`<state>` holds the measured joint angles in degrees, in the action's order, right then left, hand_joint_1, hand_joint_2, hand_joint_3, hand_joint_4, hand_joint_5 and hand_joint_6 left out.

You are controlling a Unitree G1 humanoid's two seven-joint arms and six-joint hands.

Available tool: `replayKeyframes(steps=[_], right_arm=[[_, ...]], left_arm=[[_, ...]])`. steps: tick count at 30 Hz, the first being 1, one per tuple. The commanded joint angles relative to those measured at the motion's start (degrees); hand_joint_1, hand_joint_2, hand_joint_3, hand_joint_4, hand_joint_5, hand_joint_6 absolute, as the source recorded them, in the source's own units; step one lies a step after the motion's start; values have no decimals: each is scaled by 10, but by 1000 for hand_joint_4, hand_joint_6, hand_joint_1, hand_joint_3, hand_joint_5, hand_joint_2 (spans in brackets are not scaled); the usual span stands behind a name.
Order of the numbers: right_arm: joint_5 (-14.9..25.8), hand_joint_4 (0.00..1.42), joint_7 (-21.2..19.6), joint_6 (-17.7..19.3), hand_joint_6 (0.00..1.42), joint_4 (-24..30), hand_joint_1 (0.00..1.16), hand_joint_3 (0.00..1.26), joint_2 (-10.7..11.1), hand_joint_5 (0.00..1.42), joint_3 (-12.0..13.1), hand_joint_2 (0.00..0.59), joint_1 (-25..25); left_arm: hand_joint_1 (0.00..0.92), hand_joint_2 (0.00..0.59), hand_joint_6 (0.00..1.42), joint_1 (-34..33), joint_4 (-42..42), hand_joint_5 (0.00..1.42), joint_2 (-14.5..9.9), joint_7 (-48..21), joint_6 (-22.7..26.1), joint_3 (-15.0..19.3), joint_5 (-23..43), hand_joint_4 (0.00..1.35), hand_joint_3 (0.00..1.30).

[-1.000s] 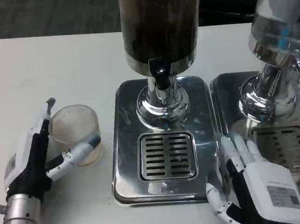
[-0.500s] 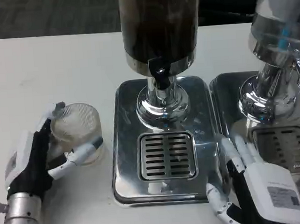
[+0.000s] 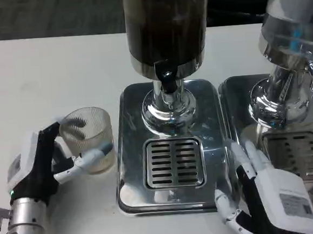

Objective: Grasp the cup under the faucet to collect the drink, then remove the cup.

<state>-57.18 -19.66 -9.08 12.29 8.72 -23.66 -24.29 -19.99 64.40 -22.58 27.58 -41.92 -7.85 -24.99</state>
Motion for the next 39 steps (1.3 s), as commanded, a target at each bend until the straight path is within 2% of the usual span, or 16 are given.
replayKeyframes(steps=[1,5,13,21,28,32,39], right_arm=[[3,0,-5,-3,290,2,113,82,-2,84,-1,516,0],[3,0,-4,-2,292,1,112,83,-1,85,-1,514,2],[0,0,-9,-1,294,2,106,83,2,86,0,513,3],[-27,0,-19,-6,238,36,106,83,12,31,4,512,-8],[-28,0,-18,-7,236,46,106,83,12,27,11,512,-15],[-31,0,-21,-10,232,53,106,83,12,27,15,512,-21],[-37,0,-25,-26,224,59,106,83,-3,26,16,512,-33]], left_arm=[[548,53,1350,-1,-11,1255,-6,53,-2,0,-12,1083,893],[553,56,1384,-1,-9,1281,-6,69,-3,-3,-15,1128,929],[578,26,1393,1,-17,1272,-5,78,-13,-5,-16,1125,947],[570,14,1384,28,-85,1259,-7,77,-47,-22,-48,1110,935],[558,12,1385,37,-106,1247,-1,60,-56,-34,-54,1094,928],[553,11,1385,27,-112,1244,10,51,-54,-55,-68,1093,928],[553,11,1385,-10,-81,1244,27,44,-42,-81,-85,1093,928]])
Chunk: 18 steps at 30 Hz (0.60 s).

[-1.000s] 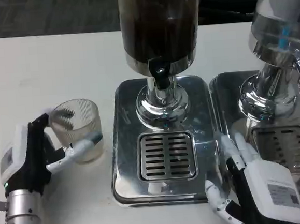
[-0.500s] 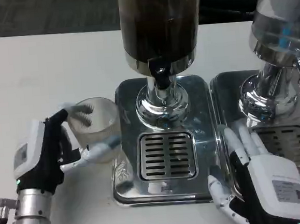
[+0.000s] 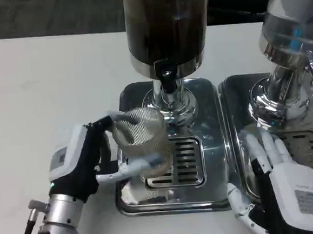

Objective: Grasp the cup under the faucet to collect the drink, then remove the cup.

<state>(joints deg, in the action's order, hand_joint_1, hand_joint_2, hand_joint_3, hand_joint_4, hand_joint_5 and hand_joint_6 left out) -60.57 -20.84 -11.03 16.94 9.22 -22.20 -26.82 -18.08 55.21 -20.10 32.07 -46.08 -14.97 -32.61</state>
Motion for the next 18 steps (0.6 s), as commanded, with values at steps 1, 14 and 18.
replayKeyframes(steps=[1,14,18], right_arm=[[-3,0,-14,-7,223,13,106,83,-9,26,1,512,-9],[8,0,-12,-7,226,10,106,83,-23,26,2,516,-8],[12,0,-14,-8,230,9,106,83,-27,26,3,517,-9]], left_arm=[[553,11,1385,-35,15,1244,6,1,3,-14,-14,1093,928],[573,9,1369,-80,26,1244,23,29,24,-51,-54,1093,937],[571,7,1363,-86,21,1243,22,52,36,-63,-77,1080,937]])
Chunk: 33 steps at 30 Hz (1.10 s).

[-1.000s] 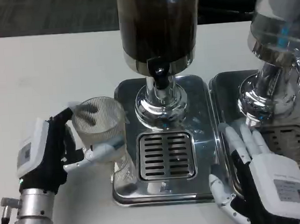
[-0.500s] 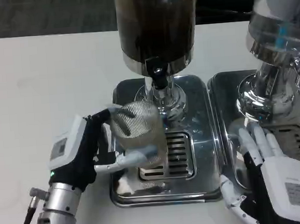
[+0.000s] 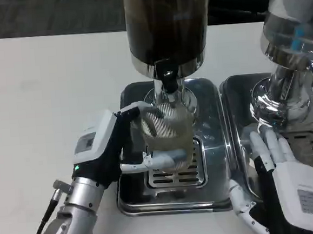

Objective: Grasp the cup under the faucet to collect the drink, then remove the cup.

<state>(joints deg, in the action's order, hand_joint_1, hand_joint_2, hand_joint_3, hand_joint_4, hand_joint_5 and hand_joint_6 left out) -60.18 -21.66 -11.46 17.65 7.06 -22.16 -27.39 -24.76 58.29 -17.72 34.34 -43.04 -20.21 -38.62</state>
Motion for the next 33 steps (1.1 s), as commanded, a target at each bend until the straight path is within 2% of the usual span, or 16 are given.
replayKeyframes(steps=[1,11,18,23,25,27,28,33], right_arm=[[9,0,-6,-4,230,2,106,83,-6,26,3,517,-3],[17,0,-5,-4,243,1,106,86,-10,26,1,517,-2],[22,0,-4,-2,250,-5,106,91,-11,32,2,517,5],[27,0,-5,-2,252,-8,106,92,-12,37,4,517,8],[29,0,-5,-2,252,-9,106,93,-13,37,5,517,9],[31,0,-5,-2,253,-10,106,93,-13,38,6,517,10],[31,0,-4,-2,253,-10,106,93,-13,38,6,517,9],[33,0,-4,-1,250,-9,106,99,-11,39,6,517,9]], left_arm=[[570,6,1363,-20,-11,1232,-2,34,7,-12,-18,1080,937],[567,3,1329,-35,-8,1202,-15,79,31,-33,-58,1054,905],[570,4,1323,-37,-4,1192,-8,100,48,-45,-68,1021,890],[571,3,1305,-35,4,1166,-3,93,41,-46,-58,993,855],[514,0,1236,-33,8,1034,-3,86,31,-43,-48,831,727],[342,29,1189,-30,9,979,-3,83,20,-39,-37,710,606],[302,44,1161,-29,8,962,-3,83,17,-39,-33,674,579],[211,57,1065,-21,8,856,-4,88,-2,-28,-15,529,436]])
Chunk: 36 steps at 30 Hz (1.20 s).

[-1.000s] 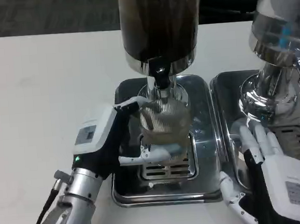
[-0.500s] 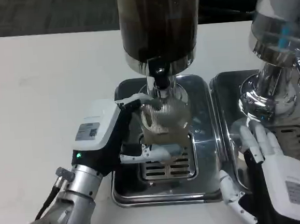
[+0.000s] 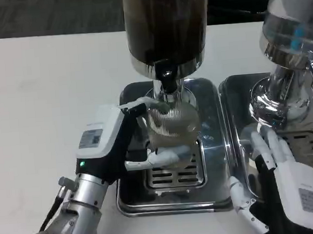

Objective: Grasp the cup under the faucet to collect the drink, then remove the cup.

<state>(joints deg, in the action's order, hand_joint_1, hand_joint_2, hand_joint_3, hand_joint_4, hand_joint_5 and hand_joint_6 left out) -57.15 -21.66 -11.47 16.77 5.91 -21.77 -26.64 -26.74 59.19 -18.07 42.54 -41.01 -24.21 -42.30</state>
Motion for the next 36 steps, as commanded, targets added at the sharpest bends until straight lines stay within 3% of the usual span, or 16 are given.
replayKeyframes(steps=[1,6,15,22,26,30,36], right_arm=[[3,0,-3,-1,247,0,106,100,1,39,3,517,2],[7,0,-1,0,240,-1,106,103,2,39,4,517,3],[9,0,-2,1,246,-2,106,105,2,39,4,517,6],[10,0,-2,3,247,-3,106,105,8,39,8,517,9],[12,0,-1,6,248,-3,106,105,14,39,10,516,12],[14,0,-2,14,248,-3,113,105,22,29,9,509,18],[9,0,4,23,206,-3,176,86,37,6,6,467,29]], left_arm=[[192,58,1033,-1,-1,820,-1,4,-26,14,25,488,384],[143,45,945,-1,1,722,0,-7,-35,13,31,400,281],[110,31,845,8,-2,647,-5,-13,-42,16,43,334,237],[34,4,752,53,-55,581,-32,-20,-82,49,77,298,214],[0,0,566,117,-122,510,-72,-55,-109,98,126,238,183],[0,0,361,156,-170,391,-96,-123,-120,131,177,158,128],[0,68,91,203,-233,147,-114,-241,-135,170,259,5,9]])
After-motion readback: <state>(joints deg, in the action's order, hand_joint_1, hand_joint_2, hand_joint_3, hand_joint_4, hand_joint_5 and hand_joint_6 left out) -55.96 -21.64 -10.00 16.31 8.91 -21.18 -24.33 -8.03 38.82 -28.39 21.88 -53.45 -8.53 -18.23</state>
